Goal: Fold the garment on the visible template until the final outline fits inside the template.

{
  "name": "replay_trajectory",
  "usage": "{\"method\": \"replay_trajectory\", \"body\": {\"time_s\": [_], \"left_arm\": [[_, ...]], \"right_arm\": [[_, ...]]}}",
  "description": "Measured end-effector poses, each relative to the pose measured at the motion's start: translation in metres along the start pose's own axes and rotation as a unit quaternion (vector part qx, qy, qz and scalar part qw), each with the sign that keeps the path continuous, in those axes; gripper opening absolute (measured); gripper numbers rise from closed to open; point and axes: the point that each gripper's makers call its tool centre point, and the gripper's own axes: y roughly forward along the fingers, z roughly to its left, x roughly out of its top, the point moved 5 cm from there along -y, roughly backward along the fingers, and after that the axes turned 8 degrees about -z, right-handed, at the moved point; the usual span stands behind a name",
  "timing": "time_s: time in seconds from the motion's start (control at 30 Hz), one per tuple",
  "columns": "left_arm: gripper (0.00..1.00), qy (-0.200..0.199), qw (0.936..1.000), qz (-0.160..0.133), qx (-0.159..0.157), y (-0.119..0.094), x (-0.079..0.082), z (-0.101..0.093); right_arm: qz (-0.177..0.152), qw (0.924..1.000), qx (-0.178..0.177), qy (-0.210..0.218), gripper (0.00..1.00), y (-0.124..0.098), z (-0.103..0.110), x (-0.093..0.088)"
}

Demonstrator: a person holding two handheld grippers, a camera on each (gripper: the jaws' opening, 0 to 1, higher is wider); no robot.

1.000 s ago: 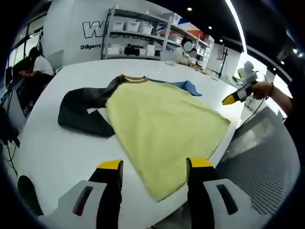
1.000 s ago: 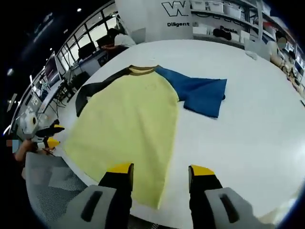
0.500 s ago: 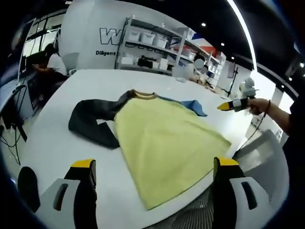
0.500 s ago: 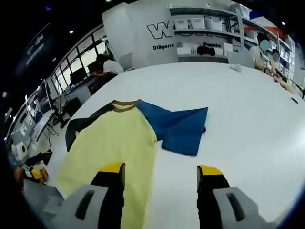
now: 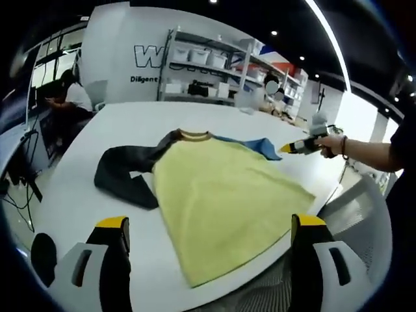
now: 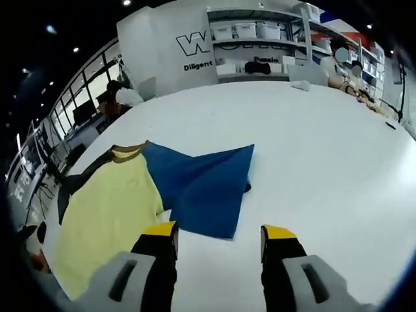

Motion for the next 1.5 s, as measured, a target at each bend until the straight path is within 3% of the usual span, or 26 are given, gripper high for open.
{"method": "replay_trajectory", "body": {"time_s": [0.17, 0.27, 0.37, 0.53, 0.73, 0.8, 1.07, 1.5], "left_arm": [[0.99, 0.004, 0.9999, -0.007, 0.006, -0.004, 0.002, -0.006], [0.98, 0.015, 0.9998, 0.001, 0.012, -0.005, 0.001, -0.007], [0.97, 0.019, 0.9997, 0.003, 0.012, -0.005, 0.002, -0.009], [0.94, 0.013, 0.9999, 0.000, 0.010, -0.006, 0.004, -0.012], [0.94, 0.013, 0.9998, -0.005, 0.017, -0.006, 0.005, -0.011], [0.94, 0.015, 0.9997, -0.006, 0.020, -0.006, 0.005, -0.011], [0.96, 0.018, 0.9994, -0.004, 0.029, -0.006, 0.005, -0.013], [0.96, 0.020, 0.9990, 0.006, 0.039, -0.004, 0.003, -0.011]], "right_arm": [[0.007, 0.9998, -0.007, -0.020, 0.31, 0.010, 0.001, -0.008], [0.010, 0.9998, -0.009, -0.015, 0.30, 0.014, 0.000, -0.010], [-0.002, 0.9996, -0.016, -0.025, 0.23, 0.018, -0.004, -0.008], [0.007, 0.9993, -0.020, -0.029, 0.14, 0.018, -0.007, -0.008], [0.006, 0.9947, -0.018, -0.101, 0.06, 0.021, -0.002, -0.009], [0.005, 0.9952, -0.017, -0.096, 0.00, 0.021, 0.001, -0.010], [0.011, 0.9925, -0.020, -0.120, 0.00, 0.020, -0.002, -0.006], [-0.037, 0.9907, -0.070, -0.111, 0.00, -0.008, -0.047, 0.043]]}}
